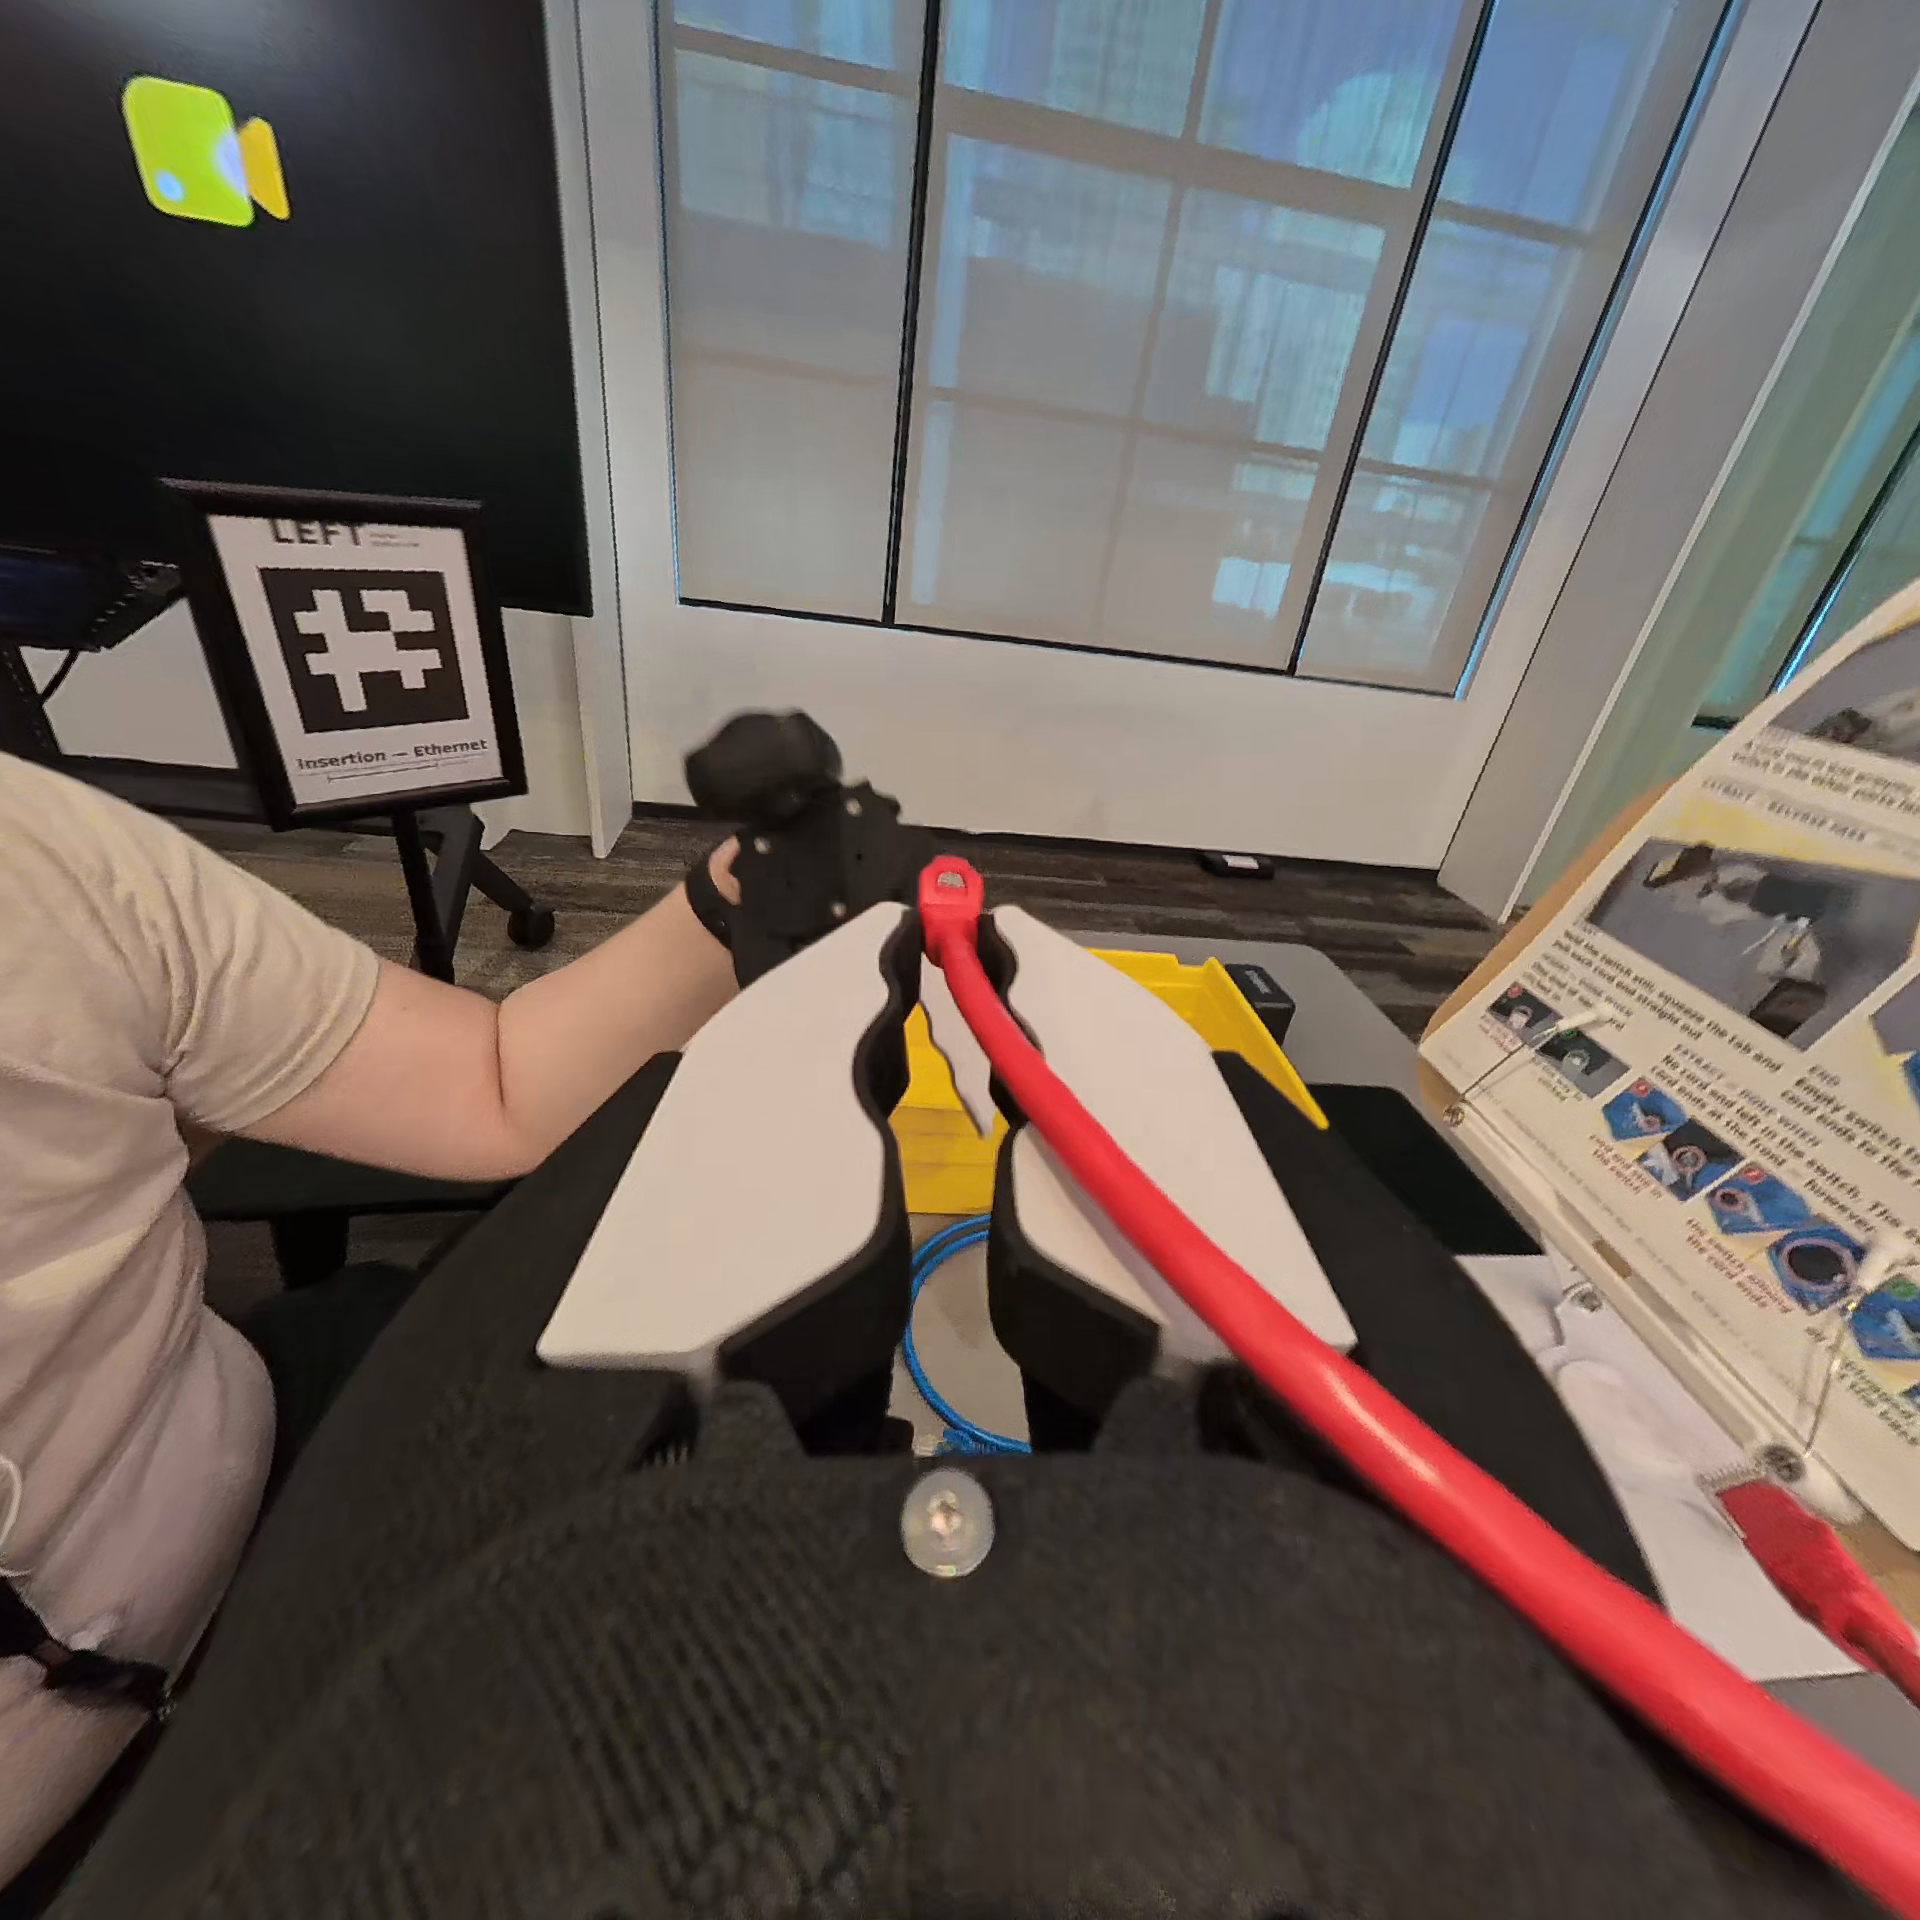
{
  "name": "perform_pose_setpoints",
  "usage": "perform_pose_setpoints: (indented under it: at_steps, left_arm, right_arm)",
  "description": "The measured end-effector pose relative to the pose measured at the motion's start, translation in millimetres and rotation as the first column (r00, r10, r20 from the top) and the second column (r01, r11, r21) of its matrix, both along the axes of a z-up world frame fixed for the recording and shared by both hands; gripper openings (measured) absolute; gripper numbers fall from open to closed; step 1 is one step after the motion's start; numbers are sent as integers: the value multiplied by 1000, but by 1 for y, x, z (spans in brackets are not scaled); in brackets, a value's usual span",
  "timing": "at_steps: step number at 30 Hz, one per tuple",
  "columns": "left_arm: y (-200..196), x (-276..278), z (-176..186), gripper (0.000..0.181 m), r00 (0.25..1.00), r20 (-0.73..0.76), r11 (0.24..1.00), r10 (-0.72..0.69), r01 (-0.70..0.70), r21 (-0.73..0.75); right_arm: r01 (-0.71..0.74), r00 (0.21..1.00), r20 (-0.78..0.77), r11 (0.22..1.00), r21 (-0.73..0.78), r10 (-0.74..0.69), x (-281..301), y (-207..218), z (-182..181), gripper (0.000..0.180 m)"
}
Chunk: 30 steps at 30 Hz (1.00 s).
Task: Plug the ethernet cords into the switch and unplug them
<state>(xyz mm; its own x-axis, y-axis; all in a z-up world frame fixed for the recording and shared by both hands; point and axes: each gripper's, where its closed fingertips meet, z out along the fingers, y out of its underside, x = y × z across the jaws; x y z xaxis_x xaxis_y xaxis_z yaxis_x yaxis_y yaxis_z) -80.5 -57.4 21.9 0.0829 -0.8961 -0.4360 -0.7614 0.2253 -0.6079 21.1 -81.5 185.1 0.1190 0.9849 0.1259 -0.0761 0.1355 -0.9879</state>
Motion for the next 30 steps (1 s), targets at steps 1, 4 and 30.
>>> perform_pose_setpoints:
  at_steps: [1,4,30]
  left_arm:
    - [-4,8,-7,34,1000,1,1000,-13,13,-28]
    - [-23,31,-37,34,998,27,989,-65,68,-128]
    - [-3,67,-166,60,771,-302,541,561,-618,-571]
  right_arm:
    - [-6,1000,-8,1000,19,6,6,-7,4,11]
    - [-6,1000,-21,998,62,7,17,-20,12,11]
    - [16,999,-50,994,110,-11,38,-33,20,11]
